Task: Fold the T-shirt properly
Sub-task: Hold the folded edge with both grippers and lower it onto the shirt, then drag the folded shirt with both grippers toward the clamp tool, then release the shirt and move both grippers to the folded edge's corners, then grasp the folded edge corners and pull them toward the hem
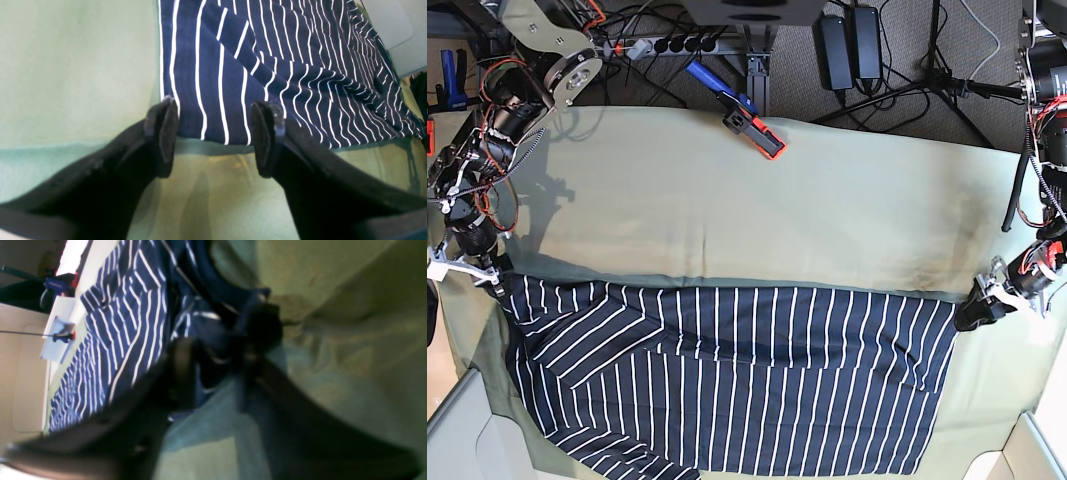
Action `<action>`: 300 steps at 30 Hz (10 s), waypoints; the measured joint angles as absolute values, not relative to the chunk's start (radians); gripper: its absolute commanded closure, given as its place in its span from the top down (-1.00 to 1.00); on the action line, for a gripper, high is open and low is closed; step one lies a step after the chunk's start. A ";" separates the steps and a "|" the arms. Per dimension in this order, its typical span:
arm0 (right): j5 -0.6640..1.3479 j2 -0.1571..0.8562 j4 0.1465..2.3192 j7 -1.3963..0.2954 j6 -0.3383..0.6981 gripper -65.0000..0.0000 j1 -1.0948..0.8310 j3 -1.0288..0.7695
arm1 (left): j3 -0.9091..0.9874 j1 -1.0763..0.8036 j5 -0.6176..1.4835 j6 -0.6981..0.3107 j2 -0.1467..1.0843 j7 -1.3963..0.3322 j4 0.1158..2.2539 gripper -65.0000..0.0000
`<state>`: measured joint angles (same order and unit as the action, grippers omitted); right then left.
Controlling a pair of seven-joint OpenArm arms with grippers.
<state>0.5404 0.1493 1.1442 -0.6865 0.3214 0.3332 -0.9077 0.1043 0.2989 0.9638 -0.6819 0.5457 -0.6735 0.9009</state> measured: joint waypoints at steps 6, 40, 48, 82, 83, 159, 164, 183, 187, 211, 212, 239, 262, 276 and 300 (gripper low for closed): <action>0.461 0.149 1.144 -0.651 0.321 -1.00 0.337 -0.908 | 0.119 0.277 0.970 -0.682 0.543 -0.673 0.901 0.17; 0.419 0.149 1.144 -0.678 0.321 -1.00 0.335 -0.826 | 0.243 0.293 0.855 -0.490 0.393 -0.586 0.900 0.17; 0.418 0.149 1.144 -0.695 0.321 -1.00 0.335 -0.826 | 0.244 0.305 0.806 -0.420 0.351 -0.591 0.900 0.12; 0.603 0.250 1.145 -0.992 0.326 -1.00 0.335 -0.825 | 0.241 0.257 0.945 -0.671 0.510 -0.738 0.900 -1.00; 0.603 0.256 1.145 -1.012 0.328 -1.00 0.335 -0.825 | 0.241 0.249 0.959 -0.671 0.521 -0.740 0.900 -1.00; 0.824 0.454 1.593 -1.148 0.355 -1.00 -0.340 -0.831 | 0.419 -0.422 1.360 -0.681 0.687 -0.989 1.390 -1.00; 0.823 0.454 1.593 -1.146 0.355 -1.00 -0.352 -0.831 | 0.419 -0.421 1.360 -0.681 0.687 -0.987 1.390 -1.00; 0.755 0.459 1.593 -1.131 0.357 0.16 -0.271 -0.836 | 0.421 -0.421 1.330 -0.679 0.691 -0.994 1.597 -0.06; 0.751 0.460 1.593 -1.113 0.357 0.16 -0.186 -0.838 | 0.421 -0.421 1.288 -0.679 0.693 -0.979 1.713 -0.06; 0.346 0.493 0.672 -0.645 0.365 0.16 0.585 -0.415 | 0.422 -0.423 1.220 -0.681 0.696 -0.964 1.889 -0.06; 0.346 0.490 0.665 -0.646 0.365 0.16 0.585 -0.393 | 0.422 -0.423 1.220 -0.681 0.696 -0.964 1.889 -0.06; 0.374 0.443 0.688 -0.646 0.365 -1.00 0.593 -0.294 | 0.407 -0.270 0.995 -0.682 0.695 -0.807 1.649 -0.06; 0.377 0.446 0.689 -0.699 0.365 -1.00 0.593 -0.294 | 0.027 0.410 0.786 -0.632 0.562 -0.683 0.761 -0.06; 0.377 0.446 0.689 -0.700 0.365 -1.00 0.593 -0.294 | 0.028 0.482 0.770 -0.630 0.482 -0.627 0.653 -0.06; 0.377 0.448 0.689 -0.737 0.366 -1.00 0.593 -0.294 | 0.027 0.474 0.727 -0.672 0.509 -0.614 0.695 -1.00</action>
